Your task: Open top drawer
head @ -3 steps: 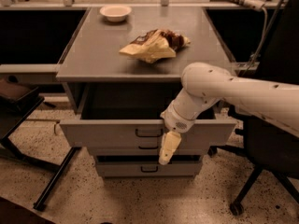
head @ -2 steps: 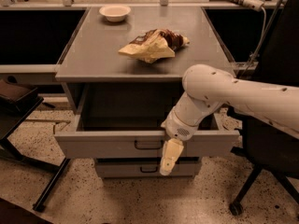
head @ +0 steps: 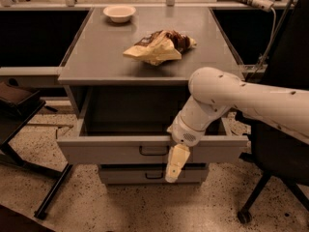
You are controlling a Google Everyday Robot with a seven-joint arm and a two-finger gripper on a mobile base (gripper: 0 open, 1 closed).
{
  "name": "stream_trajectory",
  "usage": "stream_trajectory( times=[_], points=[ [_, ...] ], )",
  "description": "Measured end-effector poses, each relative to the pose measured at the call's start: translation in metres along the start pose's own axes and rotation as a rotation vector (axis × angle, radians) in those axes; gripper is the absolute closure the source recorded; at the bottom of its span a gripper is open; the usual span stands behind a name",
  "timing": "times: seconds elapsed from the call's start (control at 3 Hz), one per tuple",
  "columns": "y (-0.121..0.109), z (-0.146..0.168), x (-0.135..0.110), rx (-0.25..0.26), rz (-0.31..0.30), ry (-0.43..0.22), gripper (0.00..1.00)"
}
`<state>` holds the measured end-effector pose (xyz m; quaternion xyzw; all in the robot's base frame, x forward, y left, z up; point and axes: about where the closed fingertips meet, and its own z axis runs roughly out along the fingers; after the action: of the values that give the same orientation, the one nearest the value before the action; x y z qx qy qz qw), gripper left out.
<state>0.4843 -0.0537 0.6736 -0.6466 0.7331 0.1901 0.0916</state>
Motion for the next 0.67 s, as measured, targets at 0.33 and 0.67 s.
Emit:
stream_trajectory(
  times=[0.33,0.67],
  points=[
    [0.0263,0.0037,0.003,-0.077,0.037,0.036,0.0],
    [0.0329,0.0033,0.0041,-0.094,0.049,0.043,0.0]
  ],
)
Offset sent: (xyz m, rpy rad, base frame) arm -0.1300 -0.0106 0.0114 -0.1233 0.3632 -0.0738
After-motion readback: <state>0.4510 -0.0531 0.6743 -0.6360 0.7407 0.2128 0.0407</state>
